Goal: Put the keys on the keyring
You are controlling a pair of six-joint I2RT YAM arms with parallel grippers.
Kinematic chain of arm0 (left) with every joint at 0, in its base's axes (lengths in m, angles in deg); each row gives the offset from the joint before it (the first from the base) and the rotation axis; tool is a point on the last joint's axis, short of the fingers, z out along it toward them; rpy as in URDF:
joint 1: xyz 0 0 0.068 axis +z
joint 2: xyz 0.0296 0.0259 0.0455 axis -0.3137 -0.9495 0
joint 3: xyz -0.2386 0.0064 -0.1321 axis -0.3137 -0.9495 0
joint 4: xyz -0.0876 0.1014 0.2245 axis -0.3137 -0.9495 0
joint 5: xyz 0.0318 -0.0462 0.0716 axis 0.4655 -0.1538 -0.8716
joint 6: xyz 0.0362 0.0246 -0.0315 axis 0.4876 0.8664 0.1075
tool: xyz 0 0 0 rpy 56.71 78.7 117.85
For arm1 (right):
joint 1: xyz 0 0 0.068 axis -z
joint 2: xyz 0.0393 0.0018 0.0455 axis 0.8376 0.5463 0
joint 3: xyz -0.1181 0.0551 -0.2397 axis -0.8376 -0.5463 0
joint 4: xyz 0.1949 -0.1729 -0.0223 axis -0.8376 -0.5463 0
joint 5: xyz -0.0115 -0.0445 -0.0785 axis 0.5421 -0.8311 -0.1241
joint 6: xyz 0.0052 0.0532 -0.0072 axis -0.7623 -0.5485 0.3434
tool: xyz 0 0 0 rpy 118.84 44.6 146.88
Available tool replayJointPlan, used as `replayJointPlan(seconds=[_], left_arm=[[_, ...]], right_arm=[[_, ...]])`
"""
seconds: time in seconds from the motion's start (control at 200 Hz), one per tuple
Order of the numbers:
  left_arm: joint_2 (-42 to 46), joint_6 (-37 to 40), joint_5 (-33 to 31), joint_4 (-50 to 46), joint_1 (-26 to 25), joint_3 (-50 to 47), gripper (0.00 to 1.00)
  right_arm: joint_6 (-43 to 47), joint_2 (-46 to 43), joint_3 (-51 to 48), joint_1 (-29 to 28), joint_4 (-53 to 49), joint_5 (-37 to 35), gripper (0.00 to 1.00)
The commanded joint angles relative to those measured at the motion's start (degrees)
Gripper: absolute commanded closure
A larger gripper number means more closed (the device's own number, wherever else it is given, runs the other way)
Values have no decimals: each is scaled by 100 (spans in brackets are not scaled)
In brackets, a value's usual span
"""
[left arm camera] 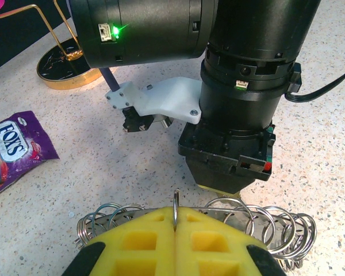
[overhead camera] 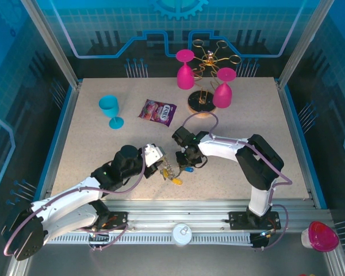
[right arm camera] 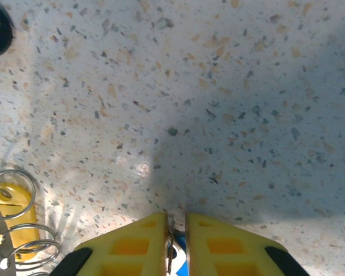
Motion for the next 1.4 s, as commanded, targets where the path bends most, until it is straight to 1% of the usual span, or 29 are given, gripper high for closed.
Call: replayJointPlan(seconds=[0.0, 0.245, 0.425, 0.525, 0.725, 1.031, 1.096, 1.121, 1.141, 1.281, 1.396], left_arm=[[-3, 62, -41, 209, -38, 193, 100], [-3, 62, -33, 209, -33, 191, 100], [-11, 70, -33, 218, -34, 188, 100], [-21, 67, -25, 222, -34, 189, 100], [-5, 65, -20, 209, -36, 201, 100], [6, 80, -23, 170, -37, 207, 100], [28, 92, -39, 132, -32, 216, 100], [40, 93, -49, 138, -30, 208, 100], [48, 94, -52, 151, -33, 206, 100], [41, 110, -90, 217, -33, 207, 100], [117, 141, -111, 177, -36, 236, 100]], right_arm=[[76, -99, 163, 0, -318, -159, 83], [76, -101, 200, -68, -369, -141, 84], [71, -154, 229, -93, -431, -159, 81], [63, -173, 227, -97, -474, -179, 81], [32, -158, 192, -111, -462, -156, 86], [32, -115, 201, -132, -458, -107, 88], [21, -108, 200, -126, -451, -104, 93], [14, -112, 185, -129, -436, -115, 96], [6, -144, 176, -128, -433, -119, 100], [29, -616, -30, -97, -250, -158, 100], [474, -1325, -414, -88, 169, -207, 100]])
